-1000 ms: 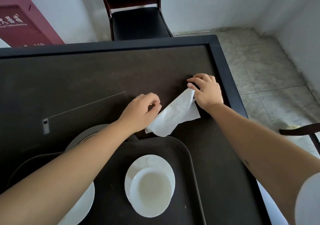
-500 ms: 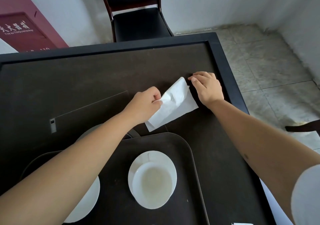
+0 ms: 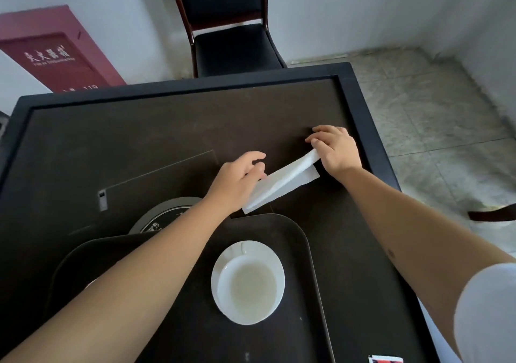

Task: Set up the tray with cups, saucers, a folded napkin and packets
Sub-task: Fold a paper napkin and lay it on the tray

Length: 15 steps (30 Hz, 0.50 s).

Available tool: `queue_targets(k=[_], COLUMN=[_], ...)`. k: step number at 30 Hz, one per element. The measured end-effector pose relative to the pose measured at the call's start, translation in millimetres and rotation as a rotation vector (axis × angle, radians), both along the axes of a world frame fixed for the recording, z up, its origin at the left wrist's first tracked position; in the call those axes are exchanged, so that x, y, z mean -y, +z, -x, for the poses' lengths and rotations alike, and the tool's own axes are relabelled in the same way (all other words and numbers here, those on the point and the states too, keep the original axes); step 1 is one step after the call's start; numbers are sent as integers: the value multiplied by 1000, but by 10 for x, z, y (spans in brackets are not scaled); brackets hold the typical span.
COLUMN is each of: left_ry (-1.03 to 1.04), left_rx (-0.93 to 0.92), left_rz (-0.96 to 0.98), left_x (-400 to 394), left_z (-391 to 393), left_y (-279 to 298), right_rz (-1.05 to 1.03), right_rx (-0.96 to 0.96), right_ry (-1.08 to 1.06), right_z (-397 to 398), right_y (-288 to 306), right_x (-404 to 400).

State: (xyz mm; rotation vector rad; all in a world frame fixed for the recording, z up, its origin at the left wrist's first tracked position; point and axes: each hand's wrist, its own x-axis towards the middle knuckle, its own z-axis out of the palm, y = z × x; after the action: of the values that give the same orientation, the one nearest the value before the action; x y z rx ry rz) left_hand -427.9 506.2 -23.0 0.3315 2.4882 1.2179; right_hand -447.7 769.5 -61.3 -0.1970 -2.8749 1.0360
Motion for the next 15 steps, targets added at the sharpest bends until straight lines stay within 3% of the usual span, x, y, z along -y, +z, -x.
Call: queue_targets(k=[2, 8, 11, 15], left_ry=[33, -273, -243, -176], left_rx=[-61, -269, -383, -370], left_rz=[104, 443, 438, 356], left_x=[34, 68, 38, 34], left_z=[46, 35, 10, 38], left_y=[-31, -109, -137, -162], right_rz=[-37, -32, 46, 132], right_rx=[-1, -12, -11, -9], right_ry=[28, 63, 27, -14], right_z=[7, 10, 13, 10], right_y=[-4, -4, -2, 17], right_x=[-12, -30, -40, -40])
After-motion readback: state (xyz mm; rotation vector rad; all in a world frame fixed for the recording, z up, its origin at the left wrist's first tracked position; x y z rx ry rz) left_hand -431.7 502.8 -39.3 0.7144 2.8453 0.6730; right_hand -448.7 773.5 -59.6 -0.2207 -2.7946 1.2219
